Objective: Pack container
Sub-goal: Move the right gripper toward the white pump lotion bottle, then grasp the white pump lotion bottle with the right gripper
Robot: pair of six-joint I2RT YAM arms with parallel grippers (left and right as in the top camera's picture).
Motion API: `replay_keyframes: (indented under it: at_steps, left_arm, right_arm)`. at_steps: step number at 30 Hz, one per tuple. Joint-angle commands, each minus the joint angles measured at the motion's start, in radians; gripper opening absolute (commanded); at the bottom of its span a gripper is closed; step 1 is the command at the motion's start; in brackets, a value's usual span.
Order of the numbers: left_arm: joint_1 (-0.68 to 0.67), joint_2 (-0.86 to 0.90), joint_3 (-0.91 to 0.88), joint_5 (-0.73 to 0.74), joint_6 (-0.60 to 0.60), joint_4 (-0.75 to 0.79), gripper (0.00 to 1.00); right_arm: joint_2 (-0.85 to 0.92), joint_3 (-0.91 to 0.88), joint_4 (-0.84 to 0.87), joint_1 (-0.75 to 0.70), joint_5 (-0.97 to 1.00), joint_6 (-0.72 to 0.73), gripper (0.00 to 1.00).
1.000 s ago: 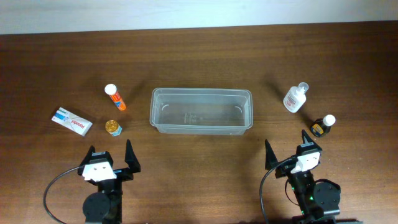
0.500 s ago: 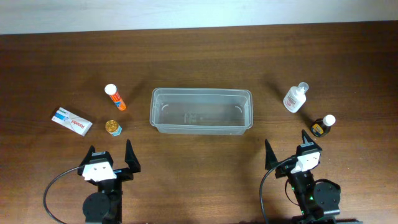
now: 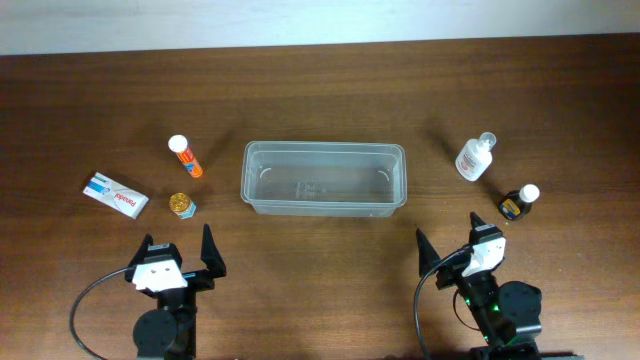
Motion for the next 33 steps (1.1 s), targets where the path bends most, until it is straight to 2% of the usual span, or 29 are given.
replay_keyframes:
  at_steps: [1, 5, 9, 15, 21, 24, 27, 33]
  left_arm:
    - [0.005, -0.009, -0.01, 0.0, 0.019, 0.003, 0.99]
    - [0.005, -0.009, -0.01, 0.0, 0.019, 0.003, 0.99]
    - [0.005, -0.009, -0.01, 0.0, 0.019, 0.003, 0.99]
    - [0.005, -0.009, -0.01, 0.0, 0.019, 0.003, 0.99]
    - [0.005, -0.009, -0.01, 0.0, 0.019, 0.003, 0.99]
    - [0.005, -0.009, -0.01, 0.0, 0.019, 0.003, 0.99]
    - [0.005, -0.009, -0.01, 0.0, 0.019, 0.003, 0.99]
    - [0.005, -0.009, -0.01, 0.0, 0.019, 0.003, 0.99]
  right_arm:
    - [0.002, 0.055, 0.018, 0.007, -0.045, 0.04, 0.99]
    - [0.016, 0.224, -0.024, -0.001, -0.01, 0.034, 0.99]
    - [0.121, 0.458, -0.145, -0.024, 0.039, -0.063, 0.98]
    - [0.455, 0.861, -0.381, -0.059, 0.042, -0.137, 0.98]
    - [0.878, 1.325, -0.728, -0.102, 0.043, -0.15, 0.98]
    - [1.058, 1.511, -0.874, -0.135, 0.043, -0.229, 0.98]
    - [1.201, 1.603, -0.938, -0.161, 0.053, -0.253, 0.98]
    - [1.418, 1.609, -1.014, -0.202, 0.118, -0.248, 0.98]
